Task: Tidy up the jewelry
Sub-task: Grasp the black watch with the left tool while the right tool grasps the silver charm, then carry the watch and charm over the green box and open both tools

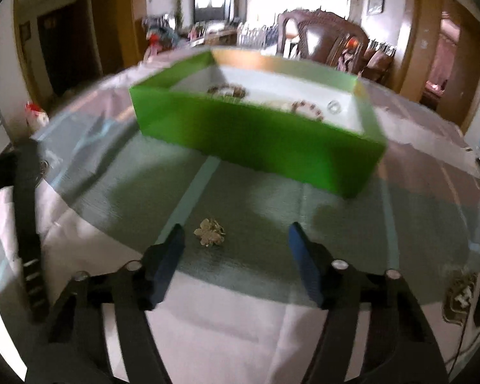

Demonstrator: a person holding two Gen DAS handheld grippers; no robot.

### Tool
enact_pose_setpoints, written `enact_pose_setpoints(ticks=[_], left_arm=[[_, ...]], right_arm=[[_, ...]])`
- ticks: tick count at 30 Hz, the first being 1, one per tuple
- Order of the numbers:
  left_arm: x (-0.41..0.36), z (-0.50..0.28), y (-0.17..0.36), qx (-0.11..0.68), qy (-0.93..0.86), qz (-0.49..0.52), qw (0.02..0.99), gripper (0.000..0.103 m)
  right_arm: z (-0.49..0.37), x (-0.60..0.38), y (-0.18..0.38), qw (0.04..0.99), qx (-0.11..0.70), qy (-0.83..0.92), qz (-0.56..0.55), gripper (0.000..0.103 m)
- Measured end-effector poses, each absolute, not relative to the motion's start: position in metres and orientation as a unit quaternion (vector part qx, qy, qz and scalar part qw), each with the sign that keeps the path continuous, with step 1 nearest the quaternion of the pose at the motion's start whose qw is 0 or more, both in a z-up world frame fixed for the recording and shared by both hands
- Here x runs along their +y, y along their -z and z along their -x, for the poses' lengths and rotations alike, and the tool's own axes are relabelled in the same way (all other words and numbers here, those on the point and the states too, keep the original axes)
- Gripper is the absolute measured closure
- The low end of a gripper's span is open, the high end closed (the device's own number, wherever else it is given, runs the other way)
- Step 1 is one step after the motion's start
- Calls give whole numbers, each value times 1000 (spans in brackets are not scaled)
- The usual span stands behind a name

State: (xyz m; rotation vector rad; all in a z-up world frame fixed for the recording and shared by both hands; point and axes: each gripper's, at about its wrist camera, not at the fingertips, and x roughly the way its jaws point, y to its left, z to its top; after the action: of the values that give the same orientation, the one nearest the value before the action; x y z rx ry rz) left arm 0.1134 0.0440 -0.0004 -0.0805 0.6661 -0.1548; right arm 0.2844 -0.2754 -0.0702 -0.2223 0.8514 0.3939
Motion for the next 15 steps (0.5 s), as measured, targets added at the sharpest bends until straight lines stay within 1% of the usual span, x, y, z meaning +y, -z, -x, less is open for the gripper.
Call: enact_pose_setpoints(ticks=[2, 4, 5, 7, 8, 10, 15], left_arm=[[50, -106, -1, 324, 77, 45, 942, 95], [52, -102, -2, 324, 78, 46, 942, 95], [53, -102, -1, 324, 78, 46, 942, 95], [55, -100, -2, 325, 78, 48, 941, 95], [56, -99, -2, 325, 78, 50, 941, 95], [56, -98, -3, 326, 79, 50, 941, 95], [51, -95, -8, 324, 87, 48, 941, 95]], right_arm=[[-290, -272, 77, 881, 418, -192, 109, 47], [-294, -270, 85, 875, 429, -196, 108, 62], [-296, -270, 87, 873, 433, -198, 107, 65], [-294, -269, 86, 874, 428, -204, 109, 81], [-294, -269, 85, 874, 427, -203, 109, 82], [-290, -274, 80, 879, 420, -203, 97, 83], [-253, -298, 42, 899, 381, -208, 67, 83]])
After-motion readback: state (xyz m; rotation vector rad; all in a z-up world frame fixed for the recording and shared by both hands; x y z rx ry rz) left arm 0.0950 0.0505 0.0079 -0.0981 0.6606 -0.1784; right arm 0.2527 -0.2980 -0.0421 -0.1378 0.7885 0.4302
